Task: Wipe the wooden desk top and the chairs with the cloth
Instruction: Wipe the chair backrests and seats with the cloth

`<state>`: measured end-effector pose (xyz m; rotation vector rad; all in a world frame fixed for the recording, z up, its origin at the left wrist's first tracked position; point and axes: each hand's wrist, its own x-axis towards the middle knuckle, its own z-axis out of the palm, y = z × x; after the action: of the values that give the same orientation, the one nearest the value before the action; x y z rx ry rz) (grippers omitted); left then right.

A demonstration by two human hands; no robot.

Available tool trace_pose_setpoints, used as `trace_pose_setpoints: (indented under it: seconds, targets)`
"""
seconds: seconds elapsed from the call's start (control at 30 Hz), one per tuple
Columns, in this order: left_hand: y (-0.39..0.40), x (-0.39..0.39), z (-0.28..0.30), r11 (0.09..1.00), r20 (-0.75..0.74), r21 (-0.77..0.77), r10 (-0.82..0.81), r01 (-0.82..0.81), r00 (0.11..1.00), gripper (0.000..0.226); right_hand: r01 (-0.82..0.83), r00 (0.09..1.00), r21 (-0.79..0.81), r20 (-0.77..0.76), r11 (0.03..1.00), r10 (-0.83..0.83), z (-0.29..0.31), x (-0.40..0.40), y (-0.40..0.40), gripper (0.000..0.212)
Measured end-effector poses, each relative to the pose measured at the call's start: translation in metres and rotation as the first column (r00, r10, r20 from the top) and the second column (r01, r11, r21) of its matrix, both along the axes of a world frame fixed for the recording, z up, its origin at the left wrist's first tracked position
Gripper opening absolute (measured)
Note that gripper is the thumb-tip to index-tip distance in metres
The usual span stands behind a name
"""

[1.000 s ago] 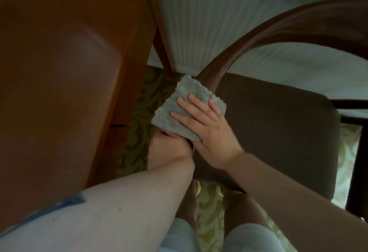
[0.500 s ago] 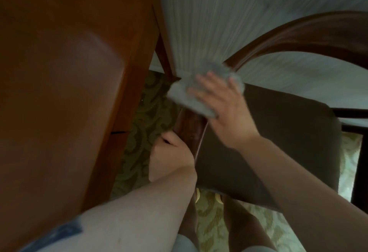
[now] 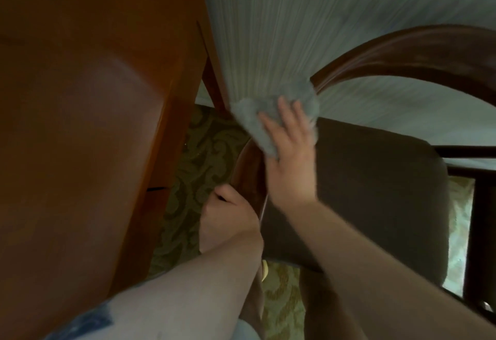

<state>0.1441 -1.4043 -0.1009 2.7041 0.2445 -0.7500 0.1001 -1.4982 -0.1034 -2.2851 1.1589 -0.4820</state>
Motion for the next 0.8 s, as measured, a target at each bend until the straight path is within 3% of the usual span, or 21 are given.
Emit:
trace_pose_setpoints:
  seconds: [0.1, 0.2, 0.23, 0.27, 0.37, 0.43, 0.5, 0.57, 0.67, 0.73, 0.8]
  targets:
    - [0.007, 0.0, -0.003, 0.976, -0.021, -0.212, 0.038, -0.042, 0.999, 0.024, -0.301, 0.951, 0.027, -0.069, 0.953, 0.302, 0.002, -0.002, 0.037, 0.045]
    - [-0.001, -0.005, 0.006, 0.995, 0.154, -0.093, -0.009, 0.023, 0.988, 0.037, -0.619, 0.762, -0.054, -0.284, 0.784, 0.582, 0.007, -0.025, -0.015, 0.06]
    - [0.0, -0.006, 0.009, 0.996, 0.172, -0.062, -0.057, 0.068, 0.983, 0.044, -0.61, 0.766, -0.076, -0.313, 0.789, 0.562, 0.007, -0.029, -0.035, 0.067]
    - [0.002, -0.008, 0.013, 0.988, 0.174, -0.071, -0.125, 0.139, 0.977, 0.049, -0.519, 0.826, -0.082, -0.303, 0.851, 0.475, 0.009, -0.031, -0.052, 0.071]
    - [0.005, -0.004, 0.013, 0.923, 0.186, -0.182, -0.306, 0.338, 0.934, 0.05, -0.213, 0.952, -0.019, -0.229, 0.977, 0.203, 0.023, -0.022, -0.053, 0.063]
    - [-0.002, 0.005, 0.016, 0.879, 0.213, -0.219, -0.38, 0.423, 0.9, 0.046, -0.322, 0.907, 0.073, -0.26, 0.944, 0.33, 0.025, -0.018, -0.031, 0.061]
    - [-0.022, 0.014, 0.02, 0.842, 0.24, -0.274, -0.408, 0.464, 0.881, 0.046, -0.513, 0.805, 0.111, -0.281, 0.851, 0.522, 0.025, -0.022, -0.021, 0.059]
    - [-0.046, 0.024, 0.02, 0.812, 0.239, -0.31, -0.437, 0.495, 0.867, 0.043, -0.582, 0.751, 0.036, -0.358, 0.812, 0.555, 0.026, -0.027, -0.043, 0.058]
    - [-0.079, 0.029, 0.014, 0.788, 0.207, -0.233, -0.532, 0.57, 0.821, 0.041, -0.37, 0.855, -0.12, -0.431, 0.921, 0.288, 0.031, -0.029, -0.093, 0.054]
    - [-0.089, 0.027, 0.011, 0.821, 0.257, -0.169, -0.497, 0.545, 0.829, 0.047, -0.182, 0.897, -0.119, -0.426, 0.976, 0.115, 0.039, -0.025, -0.107, 0.048]
    - [-0.088, 0.025, 0.008, 0.852, 0.241, -0.121, -0.472, 0.509, 0.848, 0.041, -0.175, 0.889, -0.112, -0.446, 0.978, 0.108, 0.041, -0.005, -0.088, 0.047]
